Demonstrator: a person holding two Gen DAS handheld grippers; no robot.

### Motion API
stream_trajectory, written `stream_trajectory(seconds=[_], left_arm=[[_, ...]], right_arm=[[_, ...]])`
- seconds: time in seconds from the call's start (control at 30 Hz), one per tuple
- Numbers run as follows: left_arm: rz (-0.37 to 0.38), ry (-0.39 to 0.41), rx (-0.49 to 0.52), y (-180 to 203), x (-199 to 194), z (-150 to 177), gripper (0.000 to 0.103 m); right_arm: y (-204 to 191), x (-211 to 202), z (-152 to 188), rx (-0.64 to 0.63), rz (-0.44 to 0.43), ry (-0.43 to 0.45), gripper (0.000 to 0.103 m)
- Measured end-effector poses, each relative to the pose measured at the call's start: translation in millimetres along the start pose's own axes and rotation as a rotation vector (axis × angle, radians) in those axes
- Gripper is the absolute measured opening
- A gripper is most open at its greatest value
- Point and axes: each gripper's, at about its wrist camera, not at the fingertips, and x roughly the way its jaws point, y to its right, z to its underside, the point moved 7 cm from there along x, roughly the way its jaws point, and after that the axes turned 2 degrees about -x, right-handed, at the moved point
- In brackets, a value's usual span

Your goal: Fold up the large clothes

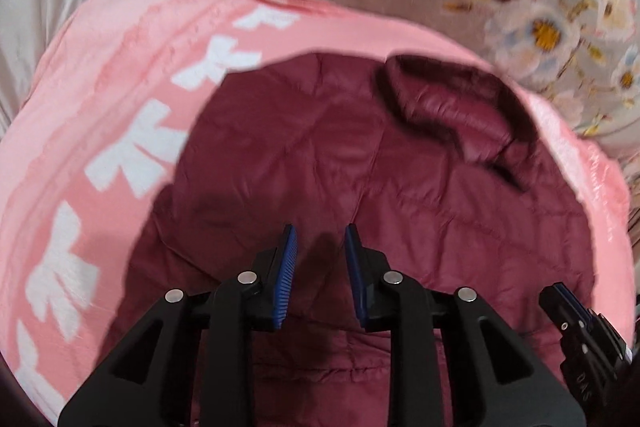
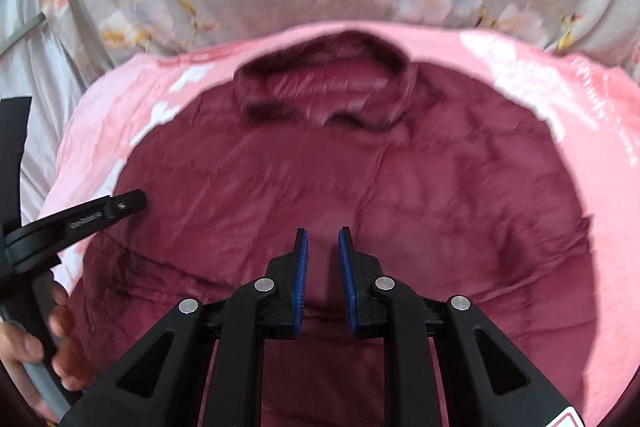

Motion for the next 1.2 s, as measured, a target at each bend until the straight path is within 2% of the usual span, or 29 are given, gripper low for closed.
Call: stream_trajectory(seconds=[0.13,0.33,0.53,0.67,1.03,1.2], left_arm=[[-0.024,0.008,0.048,2,13,15,0.024],[-0.031,0.027,0.081,1,20,27,0.024],[-0.055,0.067,0.103,3,21,33,0.024],[-0.062,0.074,0.109,4,21,33,0.024],[-0.118,0.077,0.155,10,24,33,0.024],[-0.092,0.072,0.14,8,21,31,0.025]], right_arm=[[0,18,18,-0.006,0.001,-0.037,0.015],[4,25,29,0.003,-0.002,-0.043,0.011],[5,28,31,0.0,-0.001,-0.033,0.011],[10,30,31,0.031,-0.033,-0.032,0.011],[9,31,31,0.039,-0.036,-0.031,0.01],[12,29,30,0.07,-0.079,-0.04,0.011]])
